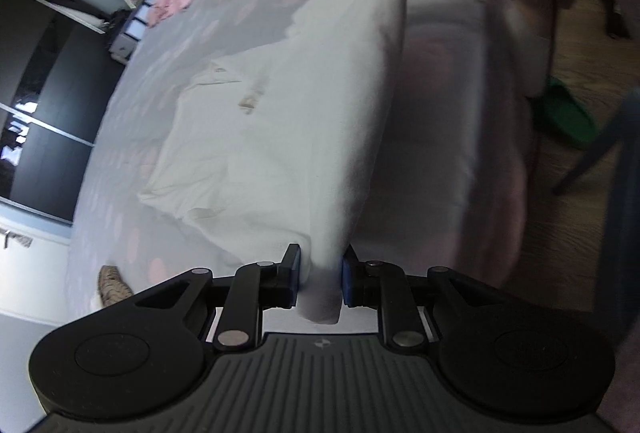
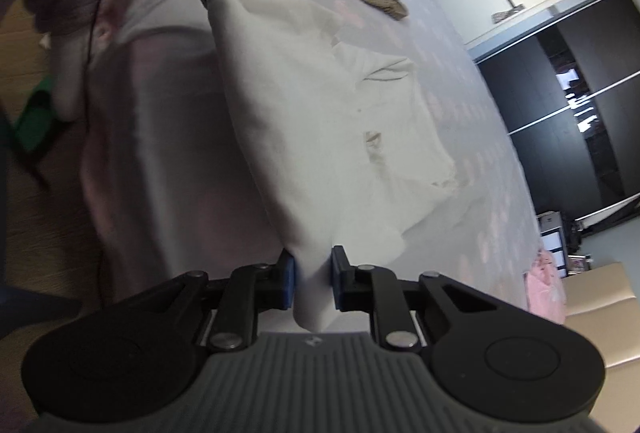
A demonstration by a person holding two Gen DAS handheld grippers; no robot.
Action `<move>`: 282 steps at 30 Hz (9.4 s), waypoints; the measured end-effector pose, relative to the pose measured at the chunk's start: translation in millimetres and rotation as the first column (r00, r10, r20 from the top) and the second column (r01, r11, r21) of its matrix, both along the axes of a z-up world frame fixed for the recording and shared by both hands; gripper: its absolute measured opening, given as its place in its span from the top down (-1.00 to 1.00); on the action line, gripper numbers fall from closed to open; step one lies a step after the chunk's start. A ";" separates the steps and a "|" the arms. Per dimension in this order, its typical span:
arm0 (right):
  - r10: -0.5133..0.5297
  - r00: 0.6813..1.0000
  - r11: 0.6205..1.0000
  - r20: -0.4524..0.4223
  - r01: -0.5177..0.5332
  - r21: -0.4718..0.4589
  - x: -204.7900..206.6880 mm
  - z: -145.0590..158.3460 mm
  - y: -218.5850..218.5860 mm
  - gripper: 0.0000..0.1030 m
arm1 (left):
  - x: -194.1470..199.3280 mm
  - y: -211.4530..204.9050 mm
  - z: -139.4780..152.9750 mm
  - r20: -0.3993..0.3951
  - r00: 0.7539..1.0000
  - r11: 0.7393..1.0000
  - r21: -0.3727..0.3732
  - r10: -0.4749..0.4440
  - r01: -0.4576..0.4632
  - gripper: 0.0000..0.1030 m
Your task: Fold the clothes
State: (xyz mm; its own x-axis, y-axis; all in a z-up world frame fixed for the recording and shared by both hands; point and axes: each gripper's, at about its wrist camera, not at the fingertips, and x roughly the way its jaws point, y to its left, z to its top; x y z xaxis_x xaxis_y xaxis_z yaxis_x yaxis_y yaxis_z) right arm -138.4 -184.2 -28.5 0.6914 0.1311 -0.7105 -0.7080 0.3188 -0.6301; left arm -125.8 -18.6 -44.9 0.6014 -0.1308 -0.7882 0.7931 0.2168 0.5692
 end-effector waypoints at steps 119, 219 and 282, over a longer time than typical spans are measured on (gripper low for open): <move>-0.028 0.959 0.540 -0.281 0.251 0.803 137.7 111.0 -121.7 0.80 | 130.1 117.3 120.2 -0.343 0.932 0.579 -0.738 0.121 -0.347 0.84; -0.523 0.642 0.510 -0.560 0.762 0.398 55.1 -28.6 -33.1 0.72 | 62.7 67.7 -7.9 -0.584 0.593 0.432 -0.407 0.555 -0.805 0.76; -0.592 0.536 0.272 -0.601 0.835 0.478 138.6 -36.1 -74.8 -0.78 | 138.1 103.8 -38.7 -0.748 0.454 0.163 -0.432 0.484 -0.887 0.21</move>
